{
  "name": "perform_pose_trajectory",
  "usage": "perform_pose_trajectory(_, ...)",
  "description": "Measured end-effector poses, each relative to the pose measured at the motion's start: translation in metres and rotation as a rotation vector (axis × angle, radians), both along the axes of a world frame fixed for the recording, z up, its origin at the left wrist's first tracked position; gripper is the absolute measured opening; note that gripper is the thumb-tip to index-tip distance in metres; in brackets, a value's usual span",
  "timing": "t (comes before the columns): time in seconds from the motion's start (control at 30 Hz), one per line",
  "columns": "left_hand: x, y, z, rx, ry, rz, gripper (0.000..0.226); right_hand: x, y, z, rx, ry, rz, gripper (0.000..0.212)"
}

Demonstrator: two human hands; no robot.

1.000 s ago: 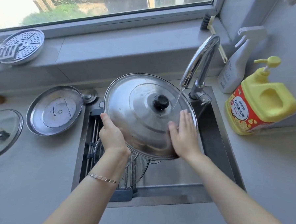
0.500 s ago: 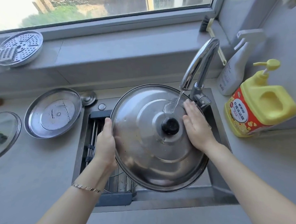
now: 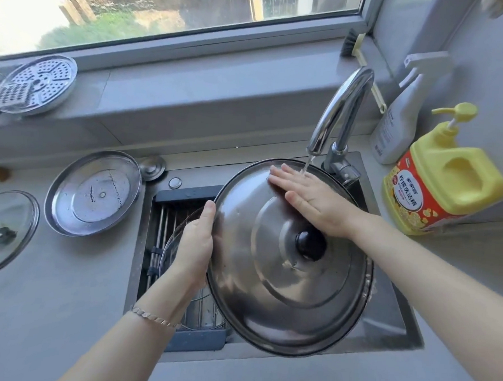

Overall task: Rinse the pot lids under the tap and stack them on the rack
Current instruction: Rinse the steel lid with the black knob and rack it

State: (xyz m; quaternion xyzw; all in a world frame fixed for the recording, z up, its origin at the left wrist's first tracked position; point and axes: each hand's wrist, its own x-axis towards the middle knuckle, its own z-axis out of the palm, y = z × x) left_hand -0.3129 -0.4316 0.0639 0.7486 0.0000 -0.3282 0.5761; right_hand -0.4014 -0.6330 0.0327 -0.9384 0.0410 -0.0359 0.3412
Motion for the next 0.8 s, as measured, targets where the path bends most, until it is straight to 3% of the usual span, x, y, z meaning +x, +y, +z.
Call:
perform_pose_trajectory(0.07, -0.001, -0.001, 0.001, 0.002, -0.002, 0.0, 0.05, 0.006, -0.003, -0.003, -0.023, 0.005, -0.098, 0.06)
perform_pose_trajectory(0.17, -0.003, -0.003, 0.003, 0.001, -0.013, 0.011, 0.054, 0.018, 0.015, -0.001, -0.052, 0.163, -0.267, 0.062)
perform_pose_trajectory(0.3, -0.003, -0.004, 0.002, -0.027, -0.025, 0.017, 0.048, 0.015, 0.065, 0.012, -0.161, 0.003, 0.058, 0.062)
perform_pose_trajectory(0.4, -0.003, -0.005, 0.003, -0.036, -0.021, 0.034, 0.052, 0.018, 0.057, 0.006, -0.188, 0.003, 0.007, 0.072)
perform_pose_trajectory(0.47, -0.002, -0.003, 0.001, -0.023, -0.049, 0.064, 0.059, 0.021, 0.034, -0.004, -0.089, 0.061, -0.185, 0.073)
perform_pose_trajectory(0.57, 0.003, 0.005, 0.001, -0.016, -0.075, 0.164, 0.054, 0.008, -0.008, -0.021, 0.192, 0.24, -0.451, 0.055)
perform_pose_trajectory(0.67, 0.014, 0.008, 0.004, -0.08, -0.066, 0.291, 0.047, -0.014, -0.016, -0.024, 0.245, 0.205, -0.623, 0.042)
perform_pose_trajectory(0.73, 0.02, 0.005, 0.006, -0.104, -0.082, 0.324, 0.044, -0.017, -0.007, -0.014, 0.359, 0.131, -0.632, 0.037)
perform_pose_trajectory(0.8, 0.022, 0.0, 0.006, -0.083, -0.111, 0.305, 0.046, -0.012, 0.009, 0.002, 0.411, 0.178, -0.473, 0.039)
